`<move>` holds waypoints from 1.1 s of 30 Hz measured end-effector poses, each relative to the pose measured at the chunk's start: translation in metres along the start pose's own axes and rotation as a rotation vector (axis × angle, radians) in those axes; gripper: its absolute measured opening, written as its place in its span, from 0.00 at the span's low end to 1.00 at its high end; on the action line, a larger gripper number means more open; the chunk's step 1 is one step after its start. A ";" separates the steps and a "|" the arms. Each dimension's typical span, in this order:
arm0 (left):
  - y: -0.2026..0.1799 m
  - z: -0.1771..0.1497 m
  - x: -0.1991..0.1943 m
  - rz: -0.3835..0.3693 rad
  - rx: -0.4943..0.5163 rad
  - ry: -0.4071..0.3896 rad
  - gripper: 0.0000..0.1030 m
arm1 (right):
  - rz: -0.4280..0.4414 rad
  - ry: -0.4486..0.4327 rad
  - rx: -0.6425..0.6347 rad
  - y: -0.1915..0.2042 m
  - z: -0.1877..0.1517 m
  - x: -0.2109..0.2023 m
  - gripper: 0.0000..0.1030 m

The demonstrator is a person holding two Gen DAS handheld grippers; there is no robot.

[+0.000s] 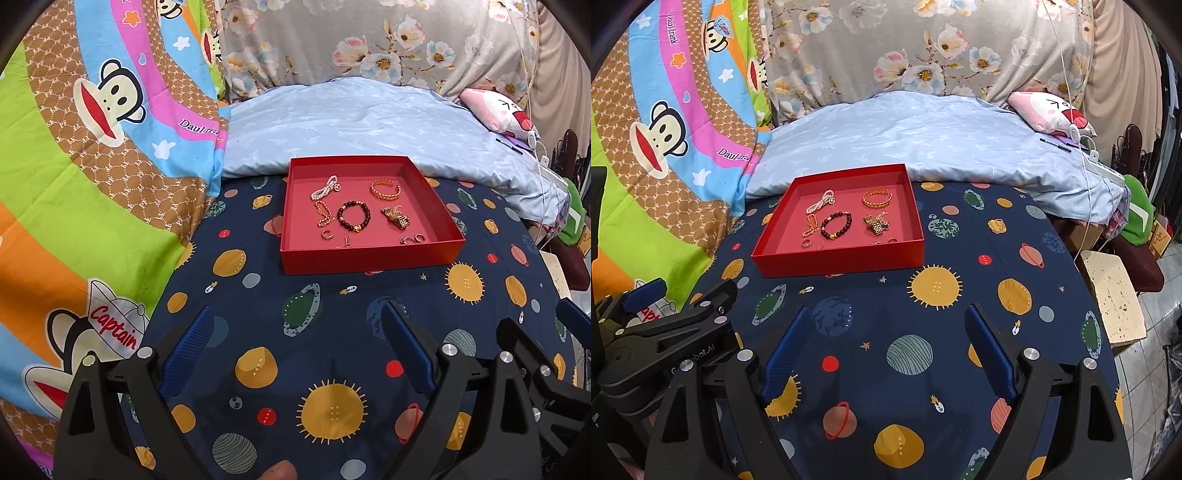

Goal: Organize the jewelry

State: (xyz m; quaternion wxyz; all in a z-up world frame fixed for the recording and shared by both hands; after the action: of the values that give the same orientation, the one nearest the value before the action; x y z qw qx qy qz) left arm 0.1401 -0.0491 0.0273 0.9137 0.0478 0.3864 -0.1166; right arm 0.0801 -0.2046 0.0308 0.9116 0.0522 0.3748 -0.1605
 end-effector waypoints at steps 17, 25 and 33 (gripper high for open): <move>0.001 0.002 -0.012 0.013 0.004 -0.014 0.88 | -0.006 -0.017 -0.001 -0.001 0.003 -0.010 0.82; 0.002 0.002 -0.013 0.014 0.004 -0.015 0.88 | -0.005 -0.019 -0.001 0.000 0.003 -0.011 0.82; 0.005 0.002 -0.014 0.017 0.002 -0.014 0.88 | -0.008 -0.019 -0.001 0.000 0.003 -0.011 0.83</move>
State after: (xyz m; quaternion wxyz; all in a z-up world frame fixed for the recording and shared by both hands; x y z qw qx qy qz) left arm 0.1331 -0.0424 0.0392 0.9173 0.0513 0.3794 -0.1097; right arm 0.0750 -0.2026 0.0409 0.9146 0.0489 0.3662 -0.1643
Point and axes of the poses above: each gripper's, at about its wrist camera, not at the fingertips, and x roughly the way its jaws point, y to its left, z to its top, the point moved 6 cm from there along x, roughly the way its jaws point, and after that the axes turned 6 degrees about -z, right-handed, at the moved point
